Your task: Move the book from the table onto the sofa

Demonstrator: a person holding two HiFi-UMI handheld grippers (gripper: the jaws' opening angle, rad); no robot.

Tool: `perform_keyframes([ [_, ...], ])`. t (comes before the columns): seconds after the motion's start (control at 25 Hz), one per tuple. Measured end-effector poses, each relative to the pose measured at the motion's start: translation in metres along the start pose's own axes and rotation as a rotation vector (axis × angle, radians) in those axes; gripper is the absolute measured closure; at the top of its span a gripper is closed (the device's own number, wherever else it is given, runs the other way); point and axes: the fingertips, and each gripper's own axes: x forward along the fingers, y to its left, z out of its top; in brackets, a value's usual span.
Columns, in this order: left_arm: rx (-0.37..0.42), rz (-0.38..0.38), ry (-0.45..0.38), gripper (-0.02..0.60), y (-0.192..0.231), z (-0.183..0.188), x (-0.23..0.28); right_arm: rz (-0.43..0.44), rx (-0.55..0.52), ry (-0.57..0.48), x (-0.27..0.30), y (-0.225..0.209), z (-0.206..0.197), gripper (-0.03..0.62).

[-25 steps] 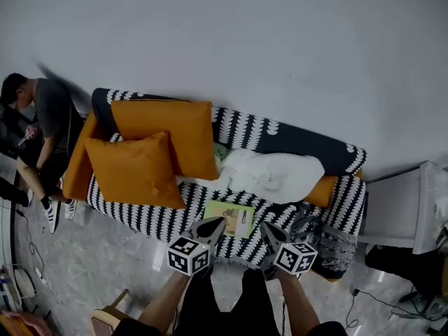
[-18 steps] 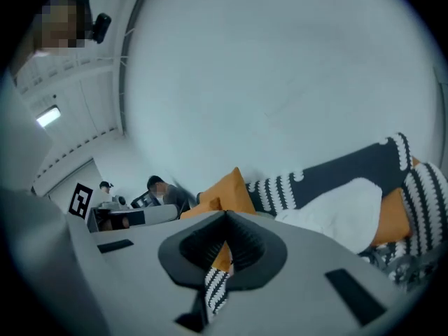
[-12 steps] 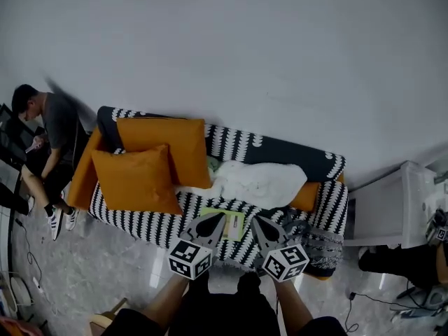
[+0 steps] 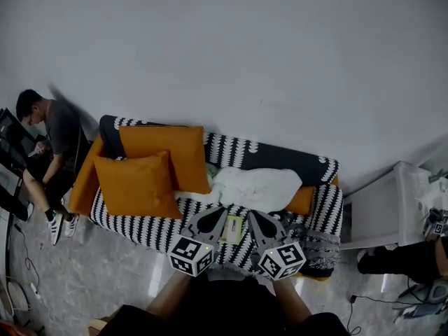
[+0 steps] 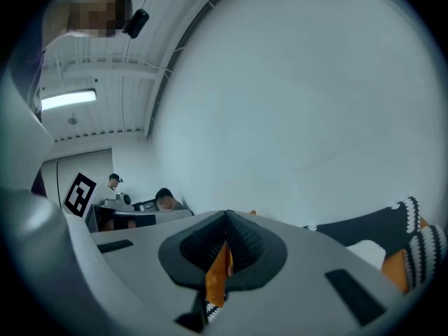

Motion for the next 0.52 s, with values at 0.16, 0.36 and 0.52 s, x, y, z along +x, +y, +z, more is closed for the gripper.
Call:
perform_keyframes([
  [0.16,0.009,-0.002,-0.009,0.566,-0.0007,0.0026,-0.0029,0.010,-0.024,-0.018,0.0017,0.0036,0.0059,0.571],
  [0.36,0.013,0.001,-0.009,0.566,0.0022,0.0051,-0.0050,0.014,-0.043,-0.028,0.0046,0.0071,0.0104,0.571],
  [0.52,0.014,-0.003,-0.002,0.566,0.0017,0.0039,-0.0048,0.010,-0.065,-0.029,0.0046,0.0075,0.0103,0.572],
])
